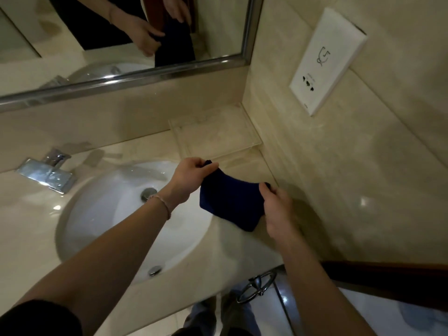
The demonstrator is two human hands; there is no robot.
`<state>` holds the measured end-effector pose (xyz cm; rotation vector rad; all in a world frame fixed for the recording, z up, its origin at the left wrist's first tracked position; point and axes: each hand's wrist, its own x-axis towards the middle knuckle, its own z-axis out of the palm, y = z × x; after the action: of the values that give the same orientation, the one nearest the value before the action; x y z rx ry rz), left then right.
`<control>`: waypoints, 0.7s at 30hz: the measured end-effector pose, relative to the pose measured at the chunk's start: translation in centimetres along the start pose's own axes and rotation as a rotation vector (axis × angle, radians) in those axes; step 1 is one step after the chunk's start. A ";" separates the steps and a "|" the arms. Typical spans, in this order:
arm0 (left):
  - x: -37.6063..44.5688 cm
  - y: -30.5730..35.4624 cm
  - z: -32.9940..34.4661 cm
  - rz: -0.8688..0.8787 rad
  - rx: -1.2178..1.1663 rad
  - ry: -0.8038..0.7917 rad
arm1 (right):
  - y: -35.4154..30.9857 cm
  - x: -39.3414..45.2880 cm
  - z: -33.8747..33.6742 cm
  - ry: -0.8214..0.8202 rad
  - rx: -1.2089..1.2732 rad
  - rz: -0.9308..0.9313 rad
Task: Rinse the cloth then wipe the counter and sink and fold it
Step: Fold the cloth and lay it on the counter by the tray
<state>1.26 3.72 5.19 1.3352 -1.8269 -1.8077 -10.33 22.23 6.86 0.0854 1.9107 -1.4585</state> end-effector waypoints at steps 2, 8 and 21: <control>0.0 1.5 0.3 0.026 -0.005 0.040 | -2.1 0.4 0.1 0.032 -0.082 -0.077; -0.4 4.5 0.8 0.107 -0.005 0.150 | -5.6 0.9 -0.8 0.138 -0.189 -0.276; -6.5 -6.4 3.2 -0.212 0.012 0.157 | 5.7 -1.1 -3.8 0.102 -0.291 0.111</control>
<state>5.24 11.76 1.58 1.6802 -1.6724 -1.7337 -8.75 27.98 3.22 0.1301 2.1456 -1.1097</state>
